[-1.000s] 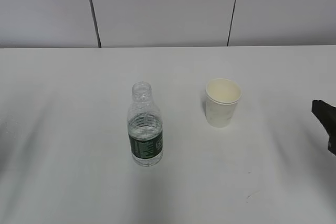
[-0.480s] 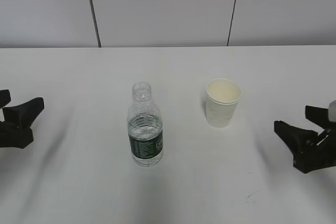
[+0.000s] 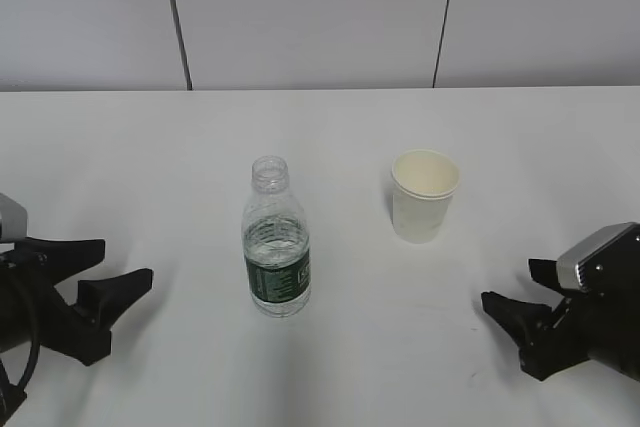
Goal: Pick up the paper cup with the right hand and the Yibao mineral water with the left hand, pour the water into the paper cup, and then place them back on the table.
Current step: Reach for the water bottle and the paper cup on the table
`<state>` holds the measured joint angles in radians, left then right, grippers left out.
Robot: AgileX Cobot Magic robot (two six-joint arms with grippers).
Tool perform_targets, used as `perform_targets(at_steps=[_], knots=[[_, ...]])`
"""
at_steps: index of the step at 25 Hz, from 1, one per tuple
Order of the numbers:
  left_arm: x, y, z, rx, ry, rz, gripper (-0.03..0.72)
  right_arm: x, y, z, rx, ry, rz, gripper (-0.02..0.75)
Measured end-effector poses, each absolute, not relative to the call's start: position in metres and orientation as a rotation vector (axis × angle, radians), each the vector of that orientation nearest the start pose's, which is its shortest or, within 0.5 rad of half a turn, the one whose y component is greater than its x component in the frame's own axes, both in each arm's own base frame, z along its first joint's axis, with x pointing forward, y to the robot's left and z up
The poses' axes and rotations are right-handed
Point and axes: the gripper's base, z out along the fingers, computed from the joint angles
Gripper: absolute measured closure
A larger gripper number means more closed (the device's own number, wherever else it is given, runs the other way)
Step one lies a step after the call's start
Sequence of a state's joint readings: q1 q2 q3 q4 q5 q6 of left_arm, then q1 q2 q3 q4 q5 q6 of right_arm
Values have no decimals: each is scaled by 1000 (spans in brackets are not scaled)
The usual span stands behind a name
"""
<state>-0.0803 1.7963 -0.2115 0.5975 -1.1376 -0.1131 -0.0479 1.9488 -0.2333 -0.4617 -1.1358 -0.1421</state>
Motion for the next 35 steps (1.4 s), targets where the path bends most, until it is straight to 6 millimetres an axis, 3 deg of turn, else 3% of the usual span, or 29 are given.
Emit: perform_targets(at_steps=[5, 10, 26, 35], knots=[[215, -68, 105, 664, 1857, -504, 219, 236, 33, 66, -629, 1960, 273, 153], [218, -72, 100, 709, 1851, -531, 219, 257, 34, 65, -585, 1929, 319, 153], [218, -72, 99, 724, 1853, -541, 219, 318, 38, 53, -622, 1818, 395, 114], [218, -72, 99, 725, 1853, -540, 219, 343, 68, 45, -701, 1746, 441, 112]])
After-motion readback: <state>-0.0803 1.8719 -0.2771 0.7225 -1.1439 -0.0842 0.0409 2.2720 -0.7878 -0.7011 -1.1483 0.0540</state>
